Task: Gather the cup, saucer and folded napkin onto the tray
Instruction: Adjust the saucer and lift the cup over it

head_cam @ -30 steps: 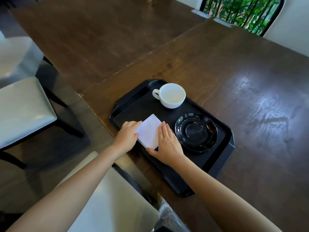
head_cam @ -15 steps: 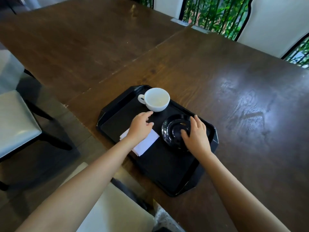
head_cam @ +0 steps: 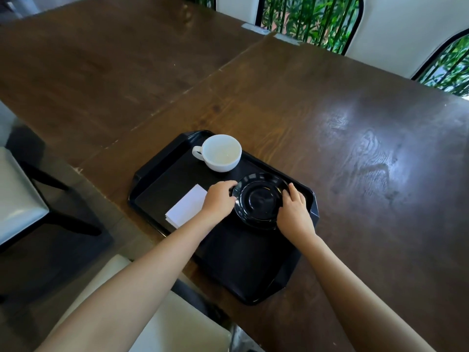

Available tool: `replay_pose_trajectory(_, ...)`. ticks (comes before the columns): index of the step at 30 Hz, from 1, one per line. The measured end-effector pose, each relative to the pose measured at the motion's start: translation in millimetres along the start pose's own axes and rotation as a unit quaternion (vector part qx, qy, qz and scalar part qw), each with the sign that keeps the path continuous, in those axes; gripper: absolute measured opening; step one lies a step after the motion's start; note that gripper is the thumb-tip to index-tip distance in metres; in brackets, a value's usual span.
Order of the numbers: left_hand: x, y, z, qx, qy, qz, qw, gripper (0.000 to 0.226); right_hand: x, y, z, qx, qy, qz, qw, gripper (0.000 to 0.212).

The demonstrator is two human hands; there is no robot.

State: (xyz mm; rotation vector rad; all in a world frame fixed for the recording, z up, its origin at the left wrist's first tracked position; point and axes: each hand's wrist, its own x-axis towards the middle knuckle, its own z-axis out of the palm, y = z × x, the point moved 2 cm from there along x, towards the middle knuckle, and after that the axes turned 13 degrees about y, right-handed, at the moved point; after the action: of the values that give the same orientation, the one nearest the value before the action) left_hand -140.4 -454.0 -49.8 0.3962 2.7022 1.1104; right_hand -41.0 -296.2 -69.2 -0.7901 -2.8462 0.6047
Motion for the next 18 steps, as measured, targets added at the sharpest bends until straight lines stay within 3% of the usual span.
replay_pose_trajectory(2, 2, -4, -2, -0.023, 0.011, -0.025, 0.999, 0.037, 2, -3, -1, 0.019, 0.005, -0.001, 1.000, 0.053)
replay_pose_trajectory(8, 18, -29, -40, -0.123, 0.192, -0.148, 0.962, 0.045, 43, -37, -5, 0.085, 0.025, -0.085, 0.992, 0.057)
replay_pose_trajectory(14, 47, -36, -38, -0.169, 0.163, -0.211, 0.949, 0.046, 106, -86, 6, 0.184, -0.102, -0.089, 0.974, 0.060)
replay_pose_trajectory(18, 56, -35, -25, -0.207, 0.159, -0.210, 0.942, 0.043, 117, -92, 16, 0.252, -0.122, -0.047, 0.959, 0.060)
